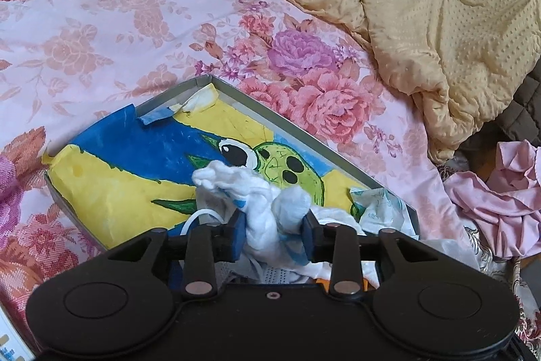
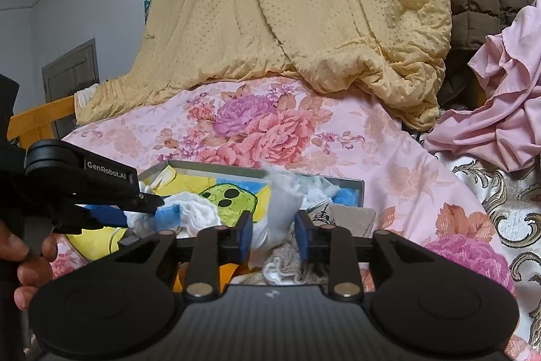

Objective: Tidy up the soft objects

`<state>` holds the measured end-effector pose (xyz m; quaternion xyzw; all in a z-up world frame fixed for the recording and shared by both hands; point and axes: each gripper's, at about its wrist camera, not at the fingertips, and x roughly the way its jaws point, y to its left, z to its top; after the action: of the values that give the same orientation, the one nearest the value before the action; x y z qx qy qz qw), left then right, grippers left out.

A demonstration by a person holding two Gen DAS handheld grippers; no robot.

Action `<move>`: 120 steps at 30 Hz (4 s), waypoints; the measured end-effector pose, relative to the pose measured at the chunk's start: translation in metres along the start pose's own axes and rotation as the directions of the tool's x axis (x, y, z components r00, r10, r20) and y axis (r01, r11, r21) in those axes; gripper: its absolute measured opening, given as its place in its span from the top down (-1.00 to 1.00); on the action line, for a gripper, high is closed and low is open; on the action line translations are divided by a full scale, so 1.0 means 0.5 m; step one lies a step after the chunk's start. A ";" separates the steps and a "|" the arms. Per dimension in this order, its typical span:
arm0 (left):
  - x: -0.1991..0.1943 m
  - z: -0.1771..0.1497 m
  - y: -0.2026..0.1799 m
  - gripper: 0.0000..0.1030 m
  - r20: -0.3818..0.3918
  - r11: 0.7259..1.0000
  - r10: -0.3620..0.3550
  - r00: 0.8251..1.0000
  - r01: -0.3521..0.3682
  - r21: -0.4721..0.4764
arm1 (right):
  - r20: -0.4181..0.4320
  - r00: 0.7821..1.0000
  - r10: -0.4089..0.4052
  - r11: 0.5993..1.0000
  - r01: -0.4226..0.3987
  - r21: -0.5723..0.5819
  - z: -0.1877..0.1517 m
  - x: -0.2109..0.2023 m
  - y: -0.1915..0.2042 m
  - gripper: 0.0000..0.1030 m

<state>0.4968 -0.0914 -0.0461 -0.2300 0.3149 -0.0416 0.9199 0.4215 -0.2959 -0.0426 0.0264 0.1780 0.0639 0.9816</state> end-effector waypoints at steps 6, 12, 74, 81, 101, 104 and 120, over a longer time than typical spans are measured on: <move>-0.010 0.003 -0.008 0.14 0.013 1.000 0.002 1.000 -0.003 0.028 | 0.005 1.000 0.011 1.000 -0.011 0.000 0.000 -0.001 0.002 0.13; -0.021 0.003 -0.006 -0.09 0.028 1.000 0.004 1.000 -0.004 0.021 | 0.017 1.000 0.014 1.000 -0.014 0.006 0.005 -0.009 -0.001 -0.07; -0.611 -0.255 0.145 -0.98 0.231 0.967 0.064 0.971 -0.117 0.225 | 0.106 0.988 -0.111 0.991 0.101 0.091 -0.106 -0.510 0.149 -0.99; -0.636 -0.287 0.176 -0.98 0.235 0.949 0.080 0.969 -0.146 0.280 | 0.066 0.991 -0.119 0.990 0.113 0.083 -0.138 -0.543 0.185 -0.99; -0.686 -0.352 0.258 -0.98 0.221 0.942 0.084 0.972 -0.150 0.300 | -0.002 0.988 -0.153 0.988 0.153 0.037 -0.195 -0.582 0.260 -0.99; -0.688 -0.353 0.259 -0.98 0.223 0.943 0.079 0.972 -0.145 0.299 | 0.006 0.988 -0.155 0.987 0.155 0.036 -0.199 -0.583 0.262 -0.99; -0.674 -0.367 0.269 -0.98 0.212 0.936 0.100 0.972 -0.164 0.312 | -0.027 0.990 -0.136 0.991 0.136 -0.009 -0.214 -0.563 0.280 -0.99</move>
<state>0.1088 0.0302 -0.0456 -0.0556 0.2280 -0.0088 0.9720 0.1063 -0.1922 -0.0347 0.0099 0.1927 -0.0023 0.9812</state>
